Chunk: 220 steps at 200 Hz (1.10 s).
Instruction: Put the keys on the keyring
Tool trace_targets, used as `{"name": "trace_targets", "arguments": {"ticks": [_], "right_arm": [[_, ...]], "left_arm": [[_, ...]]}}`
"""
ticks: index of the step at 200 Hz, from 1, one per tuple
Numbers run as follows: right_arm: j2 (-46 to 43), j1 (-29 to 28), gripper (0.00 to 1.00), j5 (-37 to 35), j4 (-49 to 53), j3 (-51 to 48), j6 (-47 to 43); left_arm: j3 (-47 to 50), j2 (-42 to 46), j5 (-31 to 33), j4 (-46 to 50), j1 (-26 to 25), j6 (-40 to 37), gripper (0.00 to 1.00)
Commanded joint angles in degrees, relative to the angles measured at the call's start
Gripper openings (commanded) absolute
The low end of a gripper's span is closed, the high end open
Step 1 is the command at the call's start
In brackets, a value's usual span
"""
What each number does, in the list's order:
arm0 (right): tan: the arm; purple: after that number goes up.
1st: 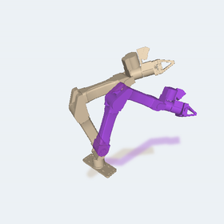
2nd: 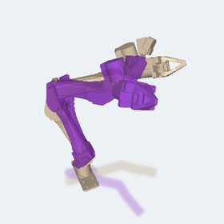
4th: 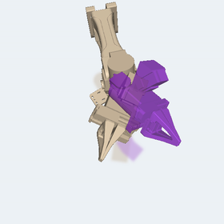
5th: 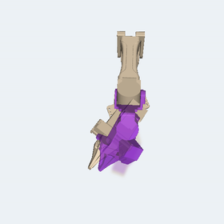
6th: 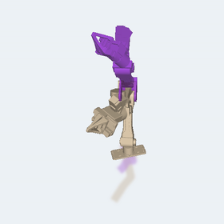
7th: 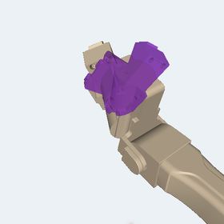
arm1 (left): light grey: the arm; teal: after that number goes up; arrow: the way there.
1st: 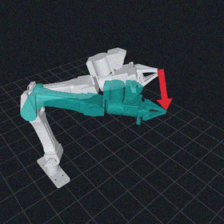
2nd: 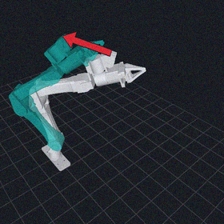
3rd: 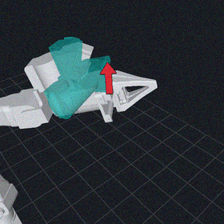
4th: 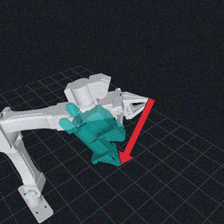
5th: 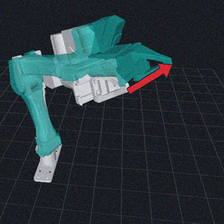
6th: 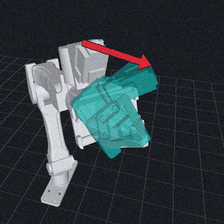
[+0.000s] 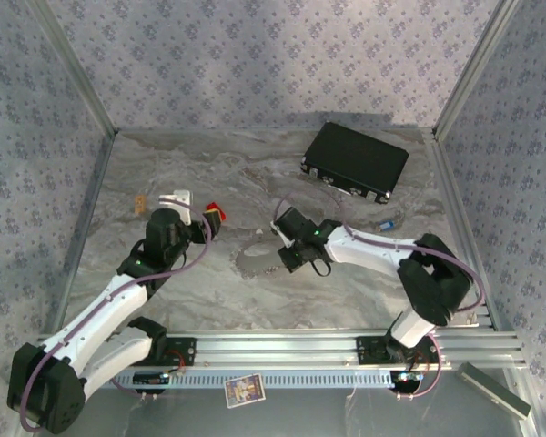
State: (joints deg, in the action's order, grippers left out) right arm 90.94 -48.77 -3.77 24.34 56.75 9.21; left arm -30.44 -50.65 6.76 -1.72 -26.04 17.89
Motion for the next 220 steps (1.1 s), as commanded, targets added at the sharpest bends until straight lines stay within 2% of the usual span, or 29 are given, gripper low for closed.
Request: {"name": "trace_targets", "arguments": {"ticks": [1,21,46,84,99,111,127,160,220], "right_arm": [[-5.0,0.5,0.00,-1.9,-5.7,-0.3,-7.1],[-7.2,1.5,0.00,1.6,-10.5,-1.1,-11.7],[-10.2,3.5,0.00,10.3,-18.1,-3.7,-16.6],[-13.1,6.8,0.00,24.2,-28.3,-8.0,-22.3],[-13.5,7.5,0.00,28.1,-29.9,-8.8,-24.5],[-13.7,7.7,0.00,30.7,-30.4,-9.4,-26.7],[-14.0,7.8,0.00,32.3,-30.6,-10.0,-28.7],[-15.0,7.3,0.00,32.7,-31.7,-11.8,-30.9],[-17.2,5.8,0.00,33.1,-31.7,-14.1,-36.3]], "left_arm": [[-1.9,0.6,-5.5,-1.6,-0.4,-3.9,0.78],[-4.2,-0.2,-7.8,0.3,-0.4,-6.0,0.75],[-6.0,-0.2,-11.3,1.5,-0.4,-10.6,0.69],[-8.4,-1.3,-21.3,4.0,-0.4,-19.1,0.52],[-8.8,-2.4,-26.6,4.5,-0.5,-22.3,0.45],[-8.4,-3.1,-29.6,3.8,-0.8,-23.7,0.42],[-6.9,-3.9,-32.7,2.0,-2.2,-27.2,0.39],[-3.5,-5.5,-33.4,-2.2,-6.9,-34.9,0.38],[-3.1,-9.5,-38.2,-3.7,-8.1,-41.6,0.29]]}}
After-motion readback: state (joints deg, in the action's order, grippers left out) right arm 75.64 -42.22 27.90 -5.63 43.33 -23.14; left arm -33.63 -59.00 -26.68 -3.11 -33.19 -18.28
